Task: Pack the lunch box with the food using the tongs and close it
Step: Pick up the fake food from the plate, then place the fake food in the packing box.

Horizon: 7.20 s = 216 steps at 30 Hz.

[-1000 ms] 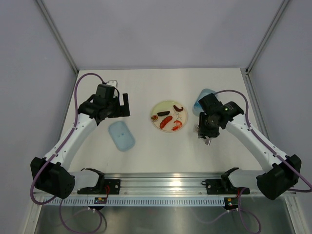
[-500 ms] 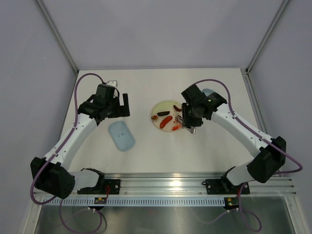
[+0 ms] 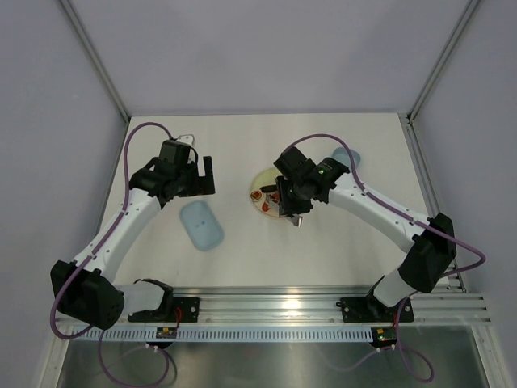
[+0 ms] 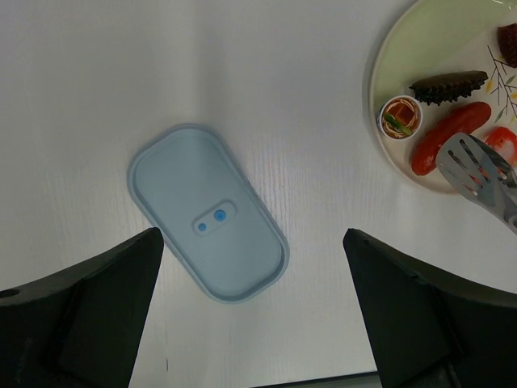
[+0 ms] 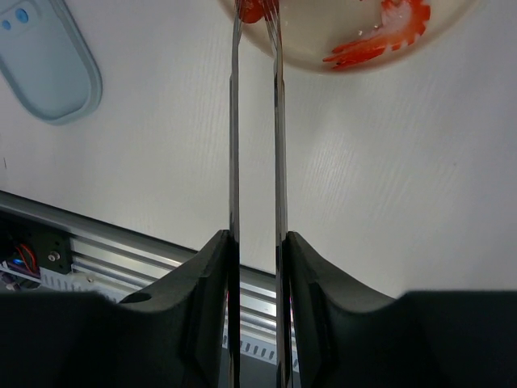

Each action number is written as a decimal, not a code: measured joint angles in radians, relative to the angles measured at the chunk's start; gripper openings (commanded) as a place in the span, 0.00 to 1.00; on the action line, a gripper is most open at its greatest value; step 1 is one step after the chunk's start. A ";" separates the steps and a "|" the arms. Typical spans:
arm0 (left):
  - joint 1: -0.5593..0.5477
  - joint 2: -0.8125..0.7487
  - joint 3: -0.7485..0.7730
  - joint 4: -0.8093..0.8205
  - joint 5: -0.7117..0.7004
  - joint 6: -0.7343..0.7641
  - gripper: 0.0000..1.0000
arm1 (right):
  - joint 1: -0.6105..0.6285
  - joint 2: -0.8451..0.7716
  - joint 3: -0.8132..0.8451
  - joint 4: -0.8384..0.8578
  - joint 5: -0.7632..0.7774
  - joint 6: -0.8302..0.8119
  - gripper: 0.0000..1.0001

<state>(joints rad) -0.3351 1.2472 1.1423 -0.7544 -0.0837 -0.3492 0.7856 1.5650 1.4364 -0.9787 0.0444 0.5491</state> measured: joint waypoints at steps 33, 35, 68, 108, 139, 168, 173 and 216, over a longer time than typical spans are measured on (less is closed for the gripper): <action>0.000 -0.001 -0.008 -0.001 0.000 -0.010 0.99 | 0.057 -0.008 -0.107 0.120 0.051 0.077 0.36; 0.000 0.000 -0.008 -0.001 0.001 -0.010 0.99 | 0.059 -0.014 -0.127 0.114 0.058 0.082 0.36; -0.011 0.020 -0.008 0.000 0.006 -0.016 0.99 | 0.060 -0.103 -0.127 0.041 0.228 0.112 0.46; -0.011 0.020 -0.023 0.000 0.003 -0.016 0.99 | 0.060 0.070 -0.116 0.070 0.191 0.076 0.47; -0.011 0.020 -0.023 0.000 0.000 -0.016 0.99 | 0.066 -0.034 -0.067 0.053 0.230 0.085 0.03; -0.011 0.027 -0.023 0.000 0.000 -0.016 0.99 | 0.066 -0.042 -0.009 0.097 0.256 0.084 0.00; -0.011 0.027 -0.023 0.000 -0.001 -0.016 0.99 | 0.066 -0.051 -0.002 0.098 0.264 0.085 0.00; -0.012 0.027 -0.024 -0.008 -0.019 -0.014 0.99 | -0.311 -0.180 -0.031 0.021 0.384 -0.060 0.00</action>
<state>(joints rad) -0.3473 1.2739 1.1183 -0.7620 -0.1028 -0.3634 0.4747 1.3849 1.4055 -0.9577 0.4286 0.4892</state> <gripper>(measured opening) 0.988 0.393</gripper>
